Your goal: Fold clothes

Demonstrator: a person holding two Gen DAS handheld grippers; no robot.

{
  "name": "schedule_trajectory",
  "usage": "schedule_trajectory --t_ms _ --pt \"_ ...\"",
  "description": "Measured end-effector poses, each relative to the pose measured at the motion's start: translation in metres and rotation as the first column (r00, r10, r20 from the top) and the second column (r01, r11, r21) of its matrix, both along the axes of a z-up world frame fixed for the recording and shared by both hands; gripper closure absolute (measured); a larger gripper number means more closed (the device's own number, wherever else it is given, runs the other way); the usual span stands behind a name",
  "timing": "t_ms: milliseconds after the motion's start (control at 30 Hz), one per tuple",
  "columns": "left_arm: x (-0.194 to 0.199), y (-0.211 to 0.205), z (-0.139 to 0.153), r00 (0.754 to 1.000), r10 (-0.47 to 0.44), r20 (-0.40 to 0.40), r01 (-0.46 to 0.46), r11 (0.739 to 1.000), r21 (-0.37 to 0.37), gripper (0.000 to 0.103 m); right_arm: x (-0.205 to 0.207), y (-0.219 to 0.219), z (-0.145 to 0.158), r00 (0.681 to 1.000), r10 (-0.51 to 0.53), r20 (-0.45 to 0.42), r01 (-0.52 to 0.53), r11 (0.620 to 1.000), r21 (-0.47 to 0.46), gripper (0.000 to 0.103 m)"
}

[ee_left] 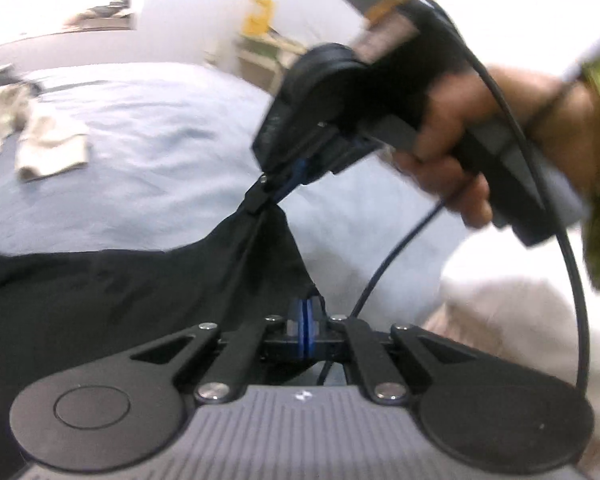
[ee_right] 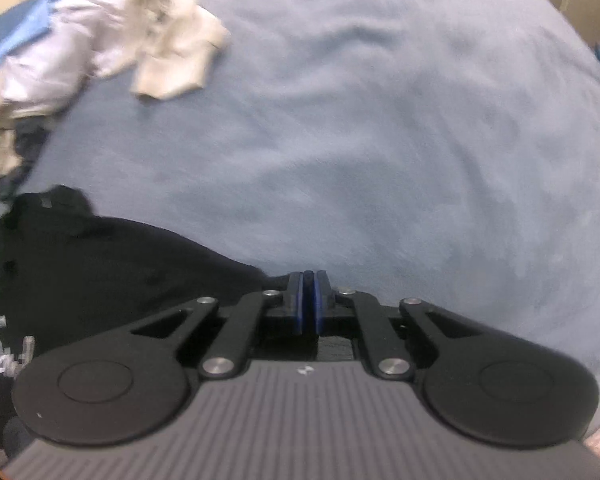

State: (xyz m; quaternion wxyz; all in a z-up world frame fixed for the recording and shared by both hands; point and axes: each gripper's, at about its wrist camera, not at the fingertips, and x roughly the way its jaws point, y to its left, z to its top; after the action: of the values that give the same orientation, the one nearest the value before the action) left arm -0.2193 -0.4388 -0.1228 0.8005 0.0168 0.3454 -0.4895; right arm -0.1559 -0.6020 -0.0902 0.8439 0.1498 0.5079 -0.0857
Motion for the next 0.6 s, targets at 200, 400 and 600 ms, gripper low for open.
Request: schedule_trajectory --t_ms 200,400,600 --pt "0.008 0.05 0.015 0.976 0.175 -0.133 -0.191 0.975 -0.118 0.1 0.026 0.058 0.044 0.985 0.161 0.058 -0.162 0.987 0.011 0.099" --pt "0.017 0.105 0.018 0.923 0.318 -0.217 -0.34 0.938 -0.072 0.083 0.067 0.124 0.025 0.948 0.319 0.026 -0.319 0.947 0.033 0.096" --pt "0.031 0.157 0.004 0.875 0.356 -0.329 -0.364 0.931 0.039 0.063 0.081 0.154 -0.003 0.926 0.376 0.037 -0.377 0.919 0.116 0.073"
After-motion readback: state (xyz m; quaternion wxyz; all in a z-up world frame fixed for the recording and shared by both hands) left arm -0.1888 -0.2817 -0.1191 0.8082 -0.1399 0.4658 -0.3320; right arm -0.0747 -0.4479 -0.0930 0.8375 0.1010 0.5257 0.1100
